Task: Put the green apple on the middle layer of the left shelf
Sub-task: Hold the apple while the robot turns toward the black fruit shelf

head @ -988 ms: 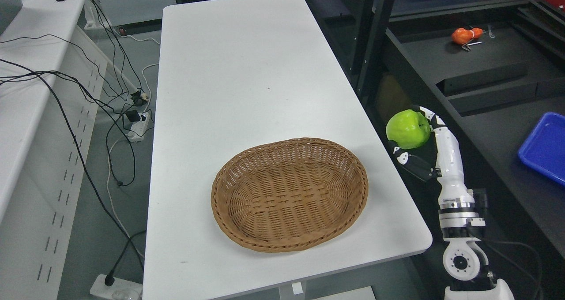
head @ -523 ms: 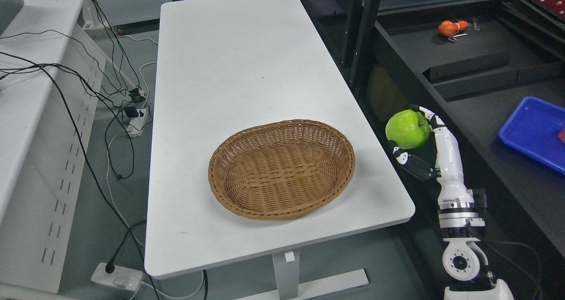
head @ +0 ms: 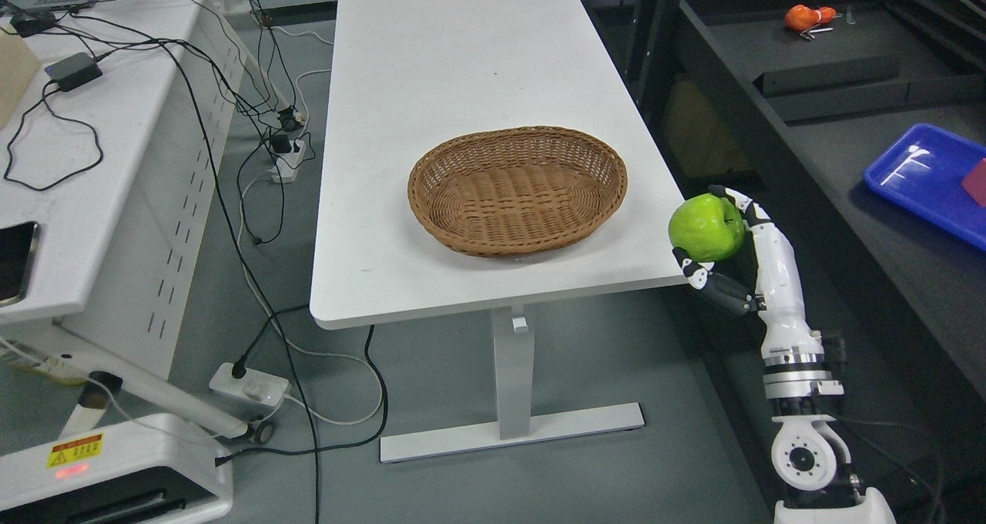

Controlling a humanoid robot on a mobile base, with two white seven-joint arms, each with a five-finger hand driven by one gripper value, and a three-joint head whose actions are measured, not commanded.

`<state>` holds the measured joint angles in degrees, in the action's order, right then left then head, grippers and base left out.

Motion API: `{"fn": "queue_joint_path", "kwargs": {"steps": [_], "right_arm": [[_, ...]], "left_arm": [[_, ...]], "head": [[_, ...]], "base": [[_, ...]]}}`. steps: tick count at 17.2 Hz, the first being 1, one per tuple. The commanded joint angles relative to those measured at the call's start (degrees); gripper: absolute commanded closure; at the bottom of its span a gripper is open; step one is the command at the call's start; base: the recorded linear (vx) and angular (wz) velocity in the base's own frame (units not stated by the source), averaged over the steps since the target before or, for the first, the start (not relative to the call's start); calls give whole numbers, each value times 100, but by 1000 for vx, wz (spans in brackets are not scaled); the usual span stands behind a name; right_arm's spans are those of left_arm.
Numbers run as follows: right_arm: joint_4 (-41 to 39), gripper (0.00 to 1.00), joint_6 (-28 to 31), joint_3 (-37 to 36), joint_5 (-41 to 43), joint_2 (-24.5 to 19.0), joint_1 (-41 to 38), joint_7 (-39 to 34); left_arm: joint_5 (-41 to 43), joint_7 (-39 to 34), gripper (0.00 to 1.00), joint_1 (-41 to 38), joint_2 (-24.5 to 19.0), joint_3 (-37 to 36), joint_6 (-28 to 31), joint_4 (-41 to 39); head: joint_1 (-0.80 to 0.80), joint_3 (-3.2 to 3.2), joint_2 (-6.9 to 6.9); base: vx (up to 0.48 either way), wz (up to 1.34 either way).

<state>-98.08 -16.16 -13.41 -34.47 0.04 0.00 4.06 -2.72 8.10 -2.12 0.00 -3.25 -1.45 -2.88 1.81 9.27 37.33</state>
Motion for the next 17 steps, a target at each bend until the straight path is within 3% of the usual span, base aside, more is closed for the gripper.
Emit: {"fn": "queue_joint_path", "kwargs": {"steps": [1, 10, 17], "right_arm": [[0, 100, -1, 5, 2, 198, 70, -10], [0, 100, -18, 23, 2, 207, 62, -28], [0, 100, -10, 31, 2, 216, 70, -107]], "left_arm": [[0, -2, 0, 1, -100, 0, 5, -2], [0, -2, 0, 1, -100, 0, 5, 6], [0, -2, 0, 1, -100, 0, 5, 6]], "head": [[0, 0, 0], [0, 0, 0], [0, 0, 0]], "base": [[-369, 150], [-414, -13], [-251, -1019]]}}
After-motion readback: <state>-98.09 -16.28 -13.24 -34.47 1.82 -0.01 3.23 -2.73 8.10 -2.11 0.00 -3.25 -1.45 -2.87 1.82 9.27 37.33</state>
